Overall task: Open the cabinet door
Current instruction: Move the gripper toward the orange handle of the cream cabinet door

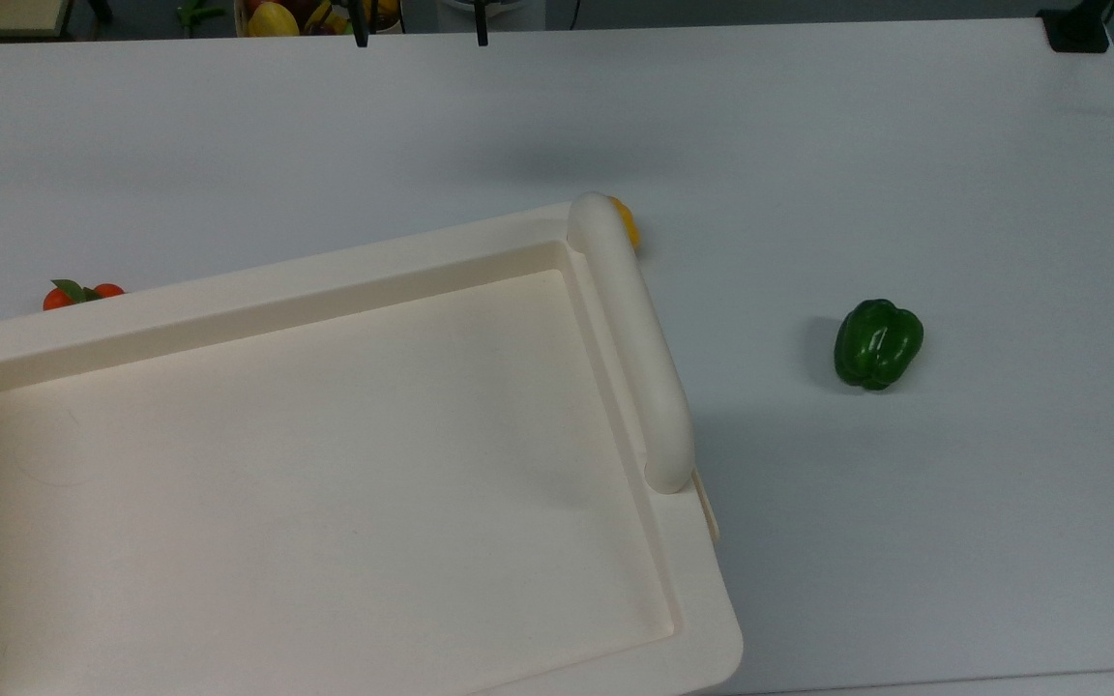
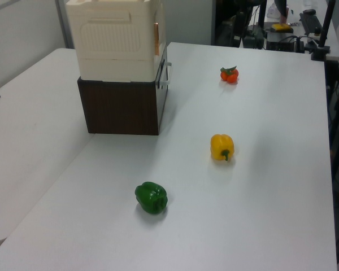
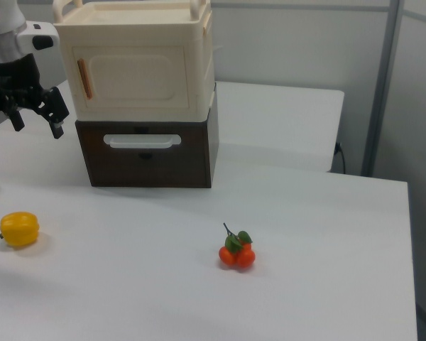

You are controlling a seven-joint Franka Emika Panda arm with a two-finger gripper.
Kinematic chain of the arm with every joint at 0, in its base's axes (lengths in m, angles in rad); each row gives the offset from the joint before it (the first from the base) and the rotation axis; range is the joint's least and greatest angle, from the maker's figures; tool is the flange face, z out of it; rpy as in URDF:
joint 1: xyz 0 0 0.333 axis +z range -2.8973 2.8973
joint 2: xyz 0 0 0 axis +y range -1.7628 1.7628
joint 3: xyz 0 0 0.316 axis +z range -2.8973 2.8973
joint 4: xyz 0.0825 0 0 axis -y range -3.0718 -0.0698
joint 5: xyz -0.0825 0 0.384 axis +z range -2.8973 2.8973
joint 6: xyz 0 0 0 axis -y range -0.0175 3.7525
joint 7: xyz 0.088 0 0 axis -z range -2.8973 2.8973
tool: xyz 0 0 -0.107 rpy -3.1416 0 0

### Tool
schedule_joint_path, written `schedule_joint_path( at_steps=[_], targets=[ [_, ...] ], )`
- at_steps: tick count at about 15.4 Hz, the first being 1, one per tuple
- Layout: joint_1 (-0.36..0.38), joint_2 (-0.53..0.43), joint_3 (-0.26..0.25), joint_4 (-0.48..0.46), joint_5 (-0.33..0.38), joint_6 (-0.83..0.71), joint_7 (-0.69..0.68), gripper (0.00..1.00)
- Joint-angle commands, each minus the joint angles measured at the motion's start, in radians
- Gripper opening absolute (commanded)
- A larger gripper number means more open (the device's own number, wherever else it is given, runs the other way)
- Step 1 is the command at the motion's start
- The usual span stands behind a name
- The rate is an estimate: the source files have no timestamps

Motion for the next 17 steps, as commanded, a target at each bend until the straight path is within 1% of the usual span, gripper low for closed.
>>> schedule_joint_path(
  at_steps=[1,11,14,17],
  targets=[
    [0.006,-0.014,-0.003,-0.011,-0.008,-0.008,0.058,1.00],
    [0.000,-0.007,0.000,-0.011,-0.005,0.009,0.039,1.00],
    [0.001,-0.009,0.017,-0.011,-0.005,0.016,0.023,1.00],
    [0.000,-0.007,0.017,-0.015,-0.005,0.120,0.022,1.00]
  ],
)
